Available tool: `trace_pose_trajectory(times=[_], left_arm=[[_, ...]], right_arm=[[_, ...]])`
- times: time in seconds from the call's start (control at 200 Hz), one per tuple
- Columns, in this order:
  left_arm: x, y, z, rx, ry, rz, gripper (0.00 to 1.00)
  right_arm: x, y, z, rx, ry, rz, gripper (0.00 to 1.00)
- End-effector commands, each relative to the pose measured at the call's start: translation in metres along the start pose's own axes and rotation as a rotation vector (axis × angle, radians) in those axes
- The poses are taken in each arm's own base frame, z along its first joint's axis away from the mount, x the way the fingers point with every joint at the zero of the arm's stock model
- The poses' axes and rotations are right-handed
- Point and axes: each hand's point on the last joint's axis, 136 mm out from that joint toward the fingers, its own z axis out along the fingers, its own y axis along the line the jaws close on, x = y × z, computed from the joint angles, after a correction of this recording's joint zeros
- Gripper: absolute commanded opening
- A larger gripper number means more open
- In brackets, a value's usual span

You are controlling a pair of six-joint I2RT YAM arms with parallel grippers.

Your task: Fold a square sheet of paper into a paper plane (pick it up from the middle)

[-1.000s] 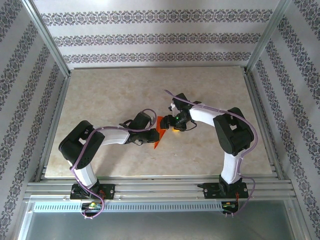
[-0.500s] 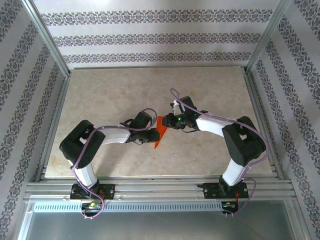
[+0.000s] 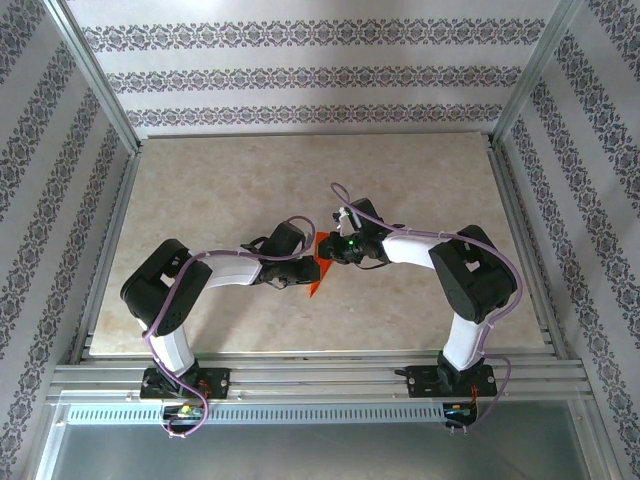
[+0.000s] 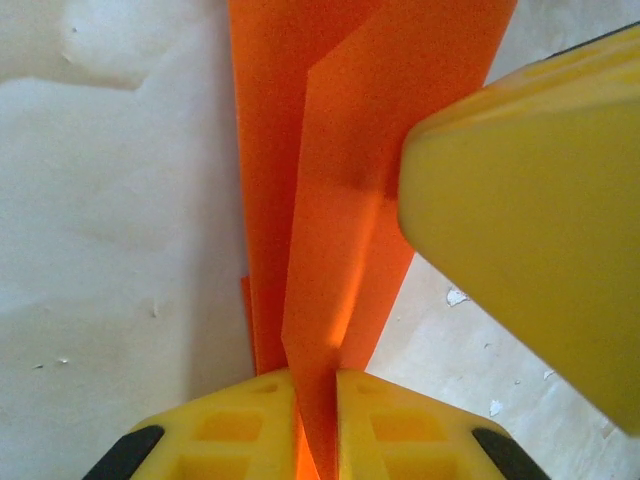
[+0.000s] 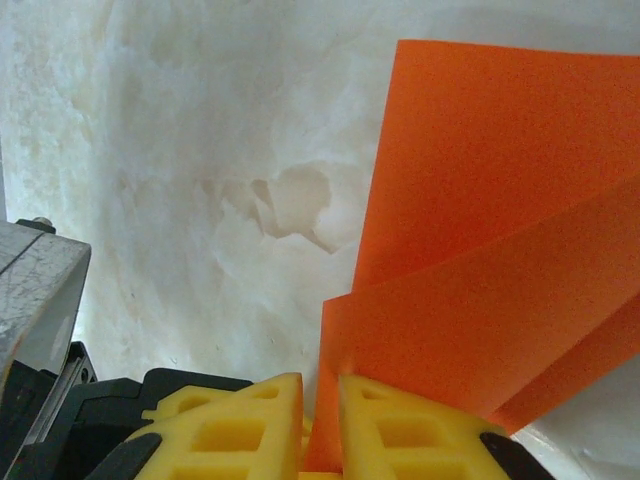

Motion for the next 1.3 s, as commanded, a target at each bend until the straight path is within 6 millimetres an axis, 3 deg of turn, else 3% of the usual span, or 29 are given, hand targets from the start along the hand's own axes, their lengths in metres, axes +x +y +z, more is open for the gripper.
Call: trace_pose_trajectory(times=[0.0, 0.919, 1.079, 1.294], left_arm=[[0.027, 0.035, 0.008, -0.109, 0.107, -0.047, 0.17], [0.029, 0.037, 0.009, -0.121, 0.117, -0.053, 0.17], [0.020, 0.022, -0.001, -0.086, 0.092, -0.044, 0.21], [0.005, -0.003, -0.027, -0.036, 0.040, -0.059, 0.33]], right_arm=[[0.000, -0.012, 0.003, 0.049, 0.002, 0.015, 0.18], [0.007, -0.045, 0.009, 0.146, 0.030, 0.075, 0.18], [0.013, -0.055, 0.012, 0.174, 0.052, 0.086, 0.18], [0.019, -0.065, 0.018, 0.209, 0.080, 0.096, 0.18]])
